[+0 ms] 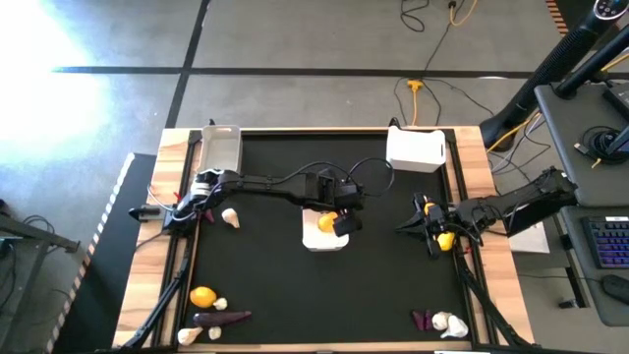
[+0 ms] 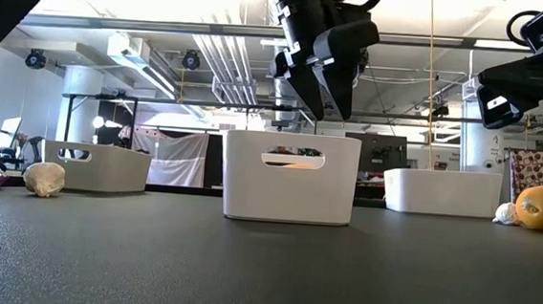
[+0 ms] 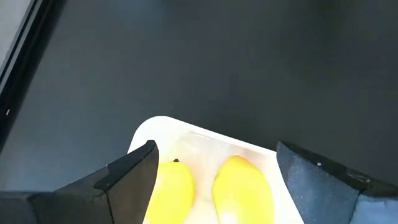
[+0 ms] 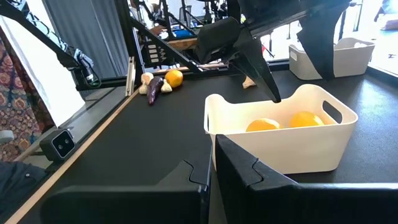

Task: Sort produce into baskets
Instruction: Put the lemon into the bottom white bin

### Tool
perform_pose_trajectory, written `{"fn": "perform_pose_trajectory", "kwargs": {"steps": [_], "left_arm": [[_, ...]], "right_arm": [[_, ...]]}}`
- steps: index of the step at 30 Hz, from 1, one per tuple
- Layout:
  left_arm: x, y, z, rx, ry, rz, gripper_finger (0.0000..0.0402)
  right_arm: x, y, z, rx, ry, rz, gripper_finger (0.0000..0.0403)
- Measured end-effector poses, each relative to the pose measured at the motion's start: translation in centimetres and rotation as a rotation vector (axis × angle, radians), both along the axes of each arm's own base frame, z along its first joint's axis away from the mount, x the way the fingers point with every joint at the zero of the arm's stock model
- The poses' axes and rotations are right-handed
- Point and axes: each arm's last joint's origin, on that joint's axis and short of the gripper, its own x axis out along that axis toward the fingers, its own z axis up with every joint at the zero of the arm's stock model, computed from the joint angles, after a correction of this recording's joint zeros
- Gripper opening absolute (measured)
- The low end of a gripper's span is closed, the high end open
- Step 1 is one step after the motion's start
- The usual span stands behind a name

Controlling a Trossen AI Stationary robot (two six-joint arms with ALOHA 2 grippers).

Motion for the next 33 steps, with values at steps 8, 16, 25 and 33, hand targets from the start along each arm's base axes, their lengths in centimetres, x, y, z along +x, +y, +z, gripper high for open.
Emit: {"fn": "perform_pose_trajectory", "kwargs": {"steps": [8, 16, 25, 33], "left_arm": [[-0.01, 0.00, -0.01, 0.002, 0.003, -0.004, 0.0306], [0.03, 0.00, -0.02, 0.009, 0.004, -0.018, 0.0306], [0.04, -0.02, -0.02, 0.004, 0.004, -0.026, 0.0306], [-0.52, -0.61, 0.26, -0.036, 0.035, 0.037, 0.0296]], "right_arm": [[0.00, 0.00, 0.01, 0.000, 0.000, 0.000, 0.0013], [0.00, 0.00, 0.00, 0.000, 0.000, 0.000, 0.0013], [0.00, 0.00, 0.00, 0.000, 0.000, 0.000, 0.0013], [0.00, 0.00, 0.01, 0.000, 0.000, 0.000, 0.0013]]}}
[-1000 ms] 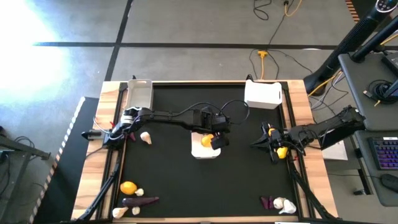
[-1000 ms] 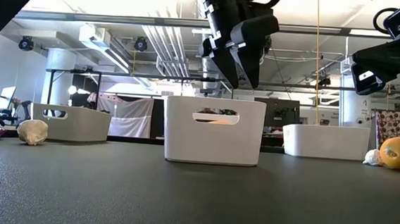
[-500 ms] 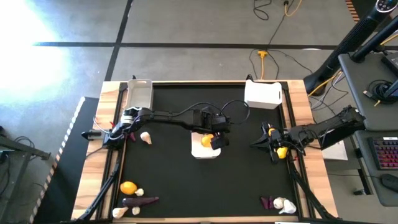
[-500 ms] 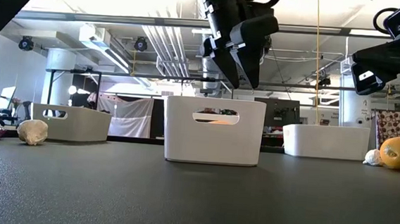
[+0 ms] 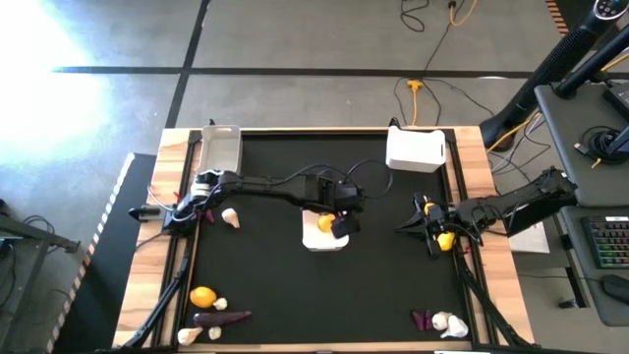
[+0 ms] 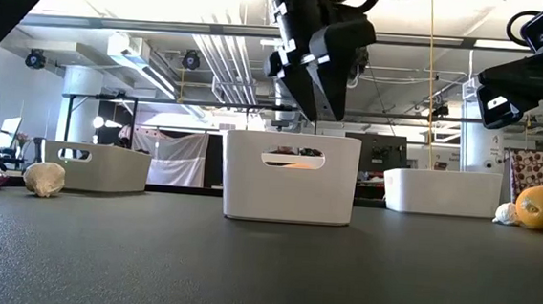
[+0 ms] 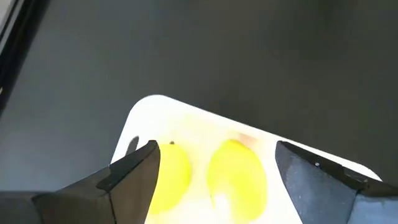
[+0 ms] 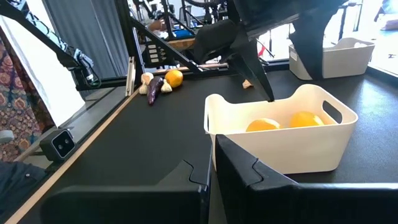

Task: Sort produce into baskets
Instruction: Put the lemon into the bottom white bin

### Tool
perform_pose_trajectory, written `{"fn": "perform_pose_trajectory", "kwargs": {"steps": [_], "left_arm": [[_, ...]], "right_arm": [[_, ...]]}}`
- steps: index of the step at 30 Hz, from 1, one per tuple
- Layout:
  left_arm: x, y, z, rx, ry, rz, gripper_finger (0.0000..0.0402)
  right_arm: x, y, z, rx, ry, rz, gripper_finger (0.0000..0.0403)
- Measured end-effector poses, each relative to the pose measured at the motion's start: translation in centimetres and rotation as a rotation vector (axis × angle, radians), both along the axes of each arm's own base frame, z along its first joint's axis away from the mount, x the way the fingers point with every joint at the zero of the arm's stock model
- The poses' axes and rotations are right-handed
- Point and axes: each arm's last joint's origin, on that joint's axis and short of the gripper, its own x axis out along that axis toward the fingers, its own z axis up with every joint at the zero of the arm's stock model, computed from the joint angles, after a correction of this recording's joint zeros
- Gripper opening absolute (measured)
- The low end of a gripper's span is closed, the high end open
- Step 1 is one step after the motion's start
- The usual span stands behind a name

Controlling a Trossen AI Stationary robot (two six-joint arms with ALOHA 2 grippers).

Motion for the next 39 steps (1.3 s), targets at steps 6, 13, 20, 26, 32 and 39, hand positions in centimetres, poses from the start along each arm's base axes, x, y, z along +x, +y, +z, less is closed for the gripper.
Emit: {"fn": "perform_pose_trajectory", "kwargs": {"steps": [6, 13, 20, 26, 32, 39], "left_arm": [[-0.7, -1.4, 2.1, -0.009, 0.027, -0.001, 0.0269], [-2.6, -4.3, 4.2, -0.007, 0.127, -0.042, 0.0241], [-4.9, -6.4, 6.1, -0.013, 0.202, 0.007, 0.0217], [-6.4, -7.1, 7.4, -0.023, 0.179, 0.019, 0.0201], [-8.3, -7.2, 8.7, -0.027, 0.151, 0.038, 0.0191], [-13.4, -7.4, 8.5, -0.075, 0.178, 0.181, 0.0184]], "right_arm": [[0.0, 0.0, 0.0, 0.000, 0.000, 0.000, 0.0013], [0.0, 0.0, 0.0, 0.000, -0.001, 0.000, 0.0013], [0.0, 0.0, 0.0, 0.000, 0.000, 0.000, 0.0013], [0.0, 0.0, 0.0, 0.000, 0.000, 0.000, 0.0013], [0.0, 0.0, 0.0, 0.000, 0.000, 0.000, 0.0013], [0.0, 0.0, 0.0, 0.000, 0.000, 0.000, 0.0013]]}}
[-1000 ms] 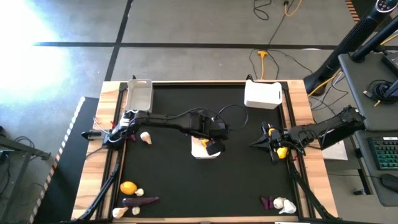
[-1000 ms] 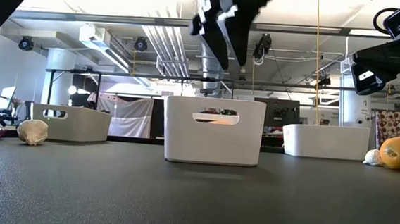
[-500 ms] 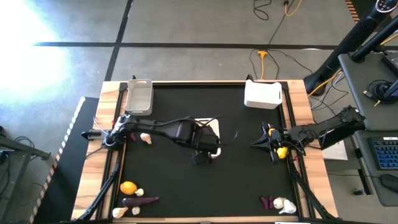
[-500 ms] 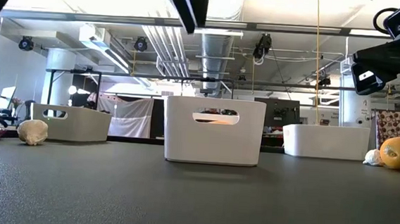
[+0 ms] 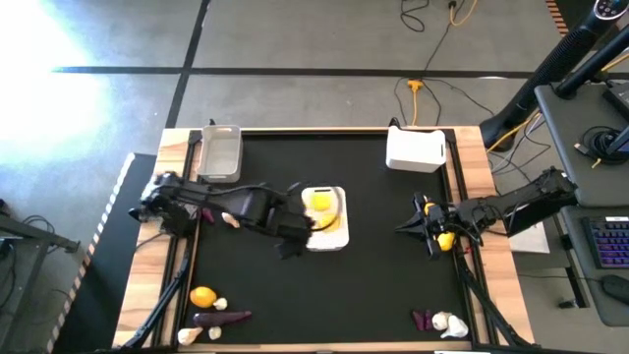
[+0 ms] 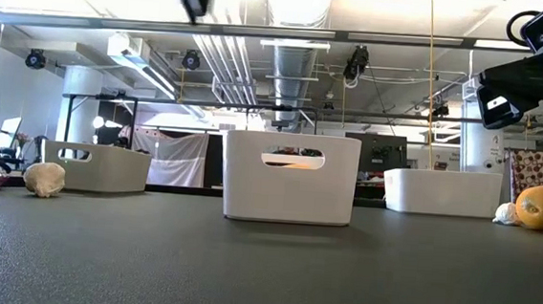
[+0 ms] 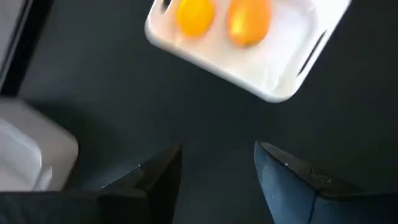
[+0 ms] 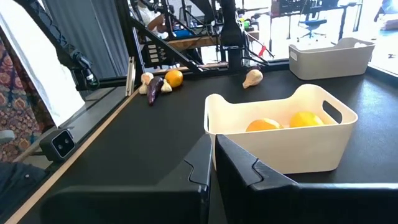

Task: Sort produce into baskets
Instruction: Put the lemon into the bottom white bin

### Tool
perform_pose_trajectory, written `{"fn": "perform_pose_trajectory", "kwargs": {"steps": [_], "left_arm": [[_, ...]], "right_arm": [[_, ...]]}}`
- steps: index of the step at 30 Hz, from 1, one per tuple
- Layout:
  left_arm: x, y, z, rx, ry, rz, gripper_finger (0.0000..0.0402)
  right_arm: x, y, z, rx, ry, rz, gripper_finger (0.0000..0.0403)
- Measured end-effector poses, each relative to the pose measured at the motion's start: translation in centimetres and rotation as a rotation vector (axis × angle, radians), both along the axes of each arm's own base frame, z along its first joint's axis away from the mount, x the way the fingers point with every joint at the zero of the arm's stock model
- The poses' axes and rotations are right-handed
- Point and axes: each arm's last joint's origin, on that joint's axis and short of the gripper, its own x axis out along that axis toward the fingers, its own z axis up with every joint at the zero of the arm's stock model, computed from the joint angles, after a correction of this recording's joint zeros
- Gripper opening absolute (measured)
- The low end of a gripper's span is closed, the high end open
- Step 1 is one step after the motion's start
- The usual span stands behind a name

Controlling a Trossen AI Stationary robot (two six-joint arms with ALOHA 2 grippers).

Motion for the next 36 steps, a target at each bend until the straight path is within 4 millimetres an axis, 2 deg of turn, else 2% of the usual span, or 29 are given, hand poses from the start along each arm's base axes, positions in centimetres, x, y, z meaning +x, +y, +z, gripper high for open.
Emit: {"fn": "perform_pose_trajectory", "kwargs": {"steps": [5, 10, 16, 19, 25, 36], "left_arm": [[-4.9, -1.3, -1.0, -0.119, 0.037, 0.165, 0.0183], [-9.6, -3.3, -2.6, -0.258, 0.123, 0.401, 0.0183], [-13.5, -5.9, -5.4, -0.254, 0.238, 0.558, 0.0183], [-14.3, -7.0, -6.8, -0.262, 0.289, 0.563, 0.0184], [-14.8, -7.7, -8.9, -0.207, 0.350, 0.548, 0.0194], [-14.0, -9.3, -11.1, -0.200, 0.510, 0.309, 0.0196]], "right_arm": [[0.0, 0.0, 0.0, 0.000, 0.000, 0.000, 0.0013], [0.0, 0.0, 0.0, 0.000, 0.000, 0.000, 0.0013], [0.0, 0.0, 0.0, 0.000, 0.000, 0.000, 0.0013], [0.0, 0.0, 0.0, 0.000, 0.000, 0.000, 0.0013], [0.0, 0.0, 0.0, 0.000, 0.000, 0.000, 0.0013], [0.0, 0.0, 0.0, 0.000, 0.000, 0.000, 0.0013]]}}
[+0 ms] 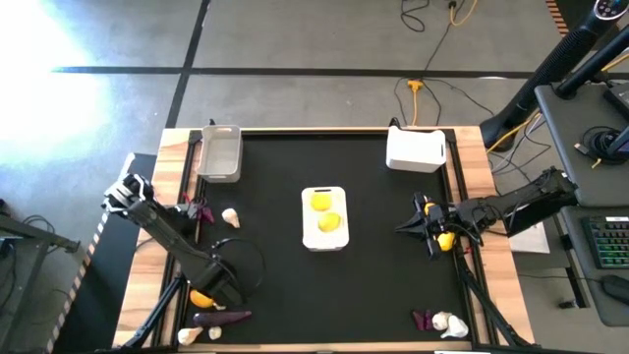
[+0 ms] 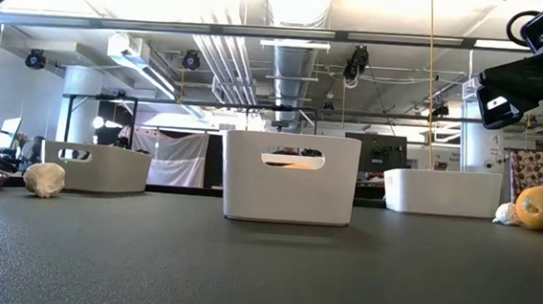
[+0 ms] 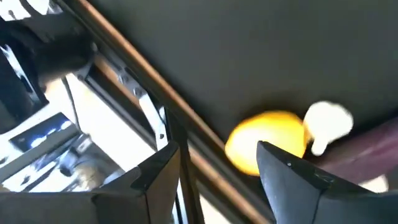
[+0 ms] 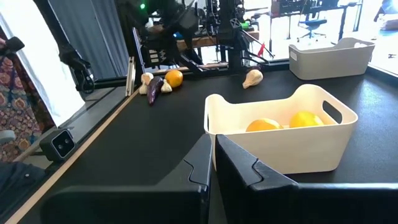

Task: Sort produce into baskets
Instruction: Put the lemon into the bottom white bin

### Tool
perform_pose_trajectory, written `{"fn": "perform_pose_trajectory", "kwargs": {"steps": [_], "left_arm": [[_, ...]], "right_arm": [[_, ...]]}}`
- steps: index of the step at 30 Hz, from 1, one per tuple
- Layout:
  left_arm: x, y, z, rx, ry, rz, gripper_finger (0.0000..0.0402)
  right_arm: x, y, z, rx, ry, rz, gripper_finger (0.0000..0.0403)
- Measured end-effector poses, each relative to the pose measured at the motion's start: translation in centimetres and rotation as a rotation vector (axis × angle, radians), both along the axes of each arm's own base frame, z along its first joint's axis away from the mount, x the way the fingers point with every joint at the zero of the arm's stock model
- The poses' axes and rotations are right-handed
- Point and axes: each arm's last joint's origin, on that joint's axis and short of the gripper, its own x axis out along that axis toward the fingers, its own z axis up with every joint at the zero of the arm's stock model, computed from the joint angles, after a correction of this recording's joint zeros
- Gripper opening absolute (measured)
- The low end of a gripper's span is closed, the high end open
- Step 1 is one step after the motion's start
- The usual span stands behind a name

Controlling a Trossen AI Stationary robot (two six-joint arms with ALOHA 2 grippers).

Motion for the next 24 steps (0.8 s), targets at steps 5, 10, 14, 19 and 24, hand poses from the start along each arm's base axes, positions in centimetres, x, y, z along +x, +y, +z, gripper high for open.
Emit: {"fn": "perform_pose_trajectory", "kwargs": {"steps": [5, 10, 14, 19, 24], "left_arm": [[-0.2, -1.2, -1.0, -0.074, 0.095, -0.028, 0.0222], [-0.4, -2.3, -1.7, -0.082, 0.076, -0.067, 0.0268], [-1.0, -3.2, -2.1, -0.080, 0.083, -0.122, 0.0298], [-1.8, -4.5, -2.5, -0.116, 0.063, -0.210, 0.0318], [-2.5, -5.7, -3.3, -0.160, 0.059, -0.339, 0.0320]], "right_arm": [[0.0, 0.0, 0.0, 0.000, 0.001, 0.001, 0.0013], [0.0, 0.0, 0.0, 0.000, 0.000, 0.000, 0.0013], [0.0, 0.0, 0.0, 0.000, 0.001, 0.000, 0.0013], [0.0, 0.0, 0.0, 0.000, 0.000, 0.000, 0.0013], [0.0, 0.0, 0.0, 0.000, 0.001, 0.000, 0.0013]]}}
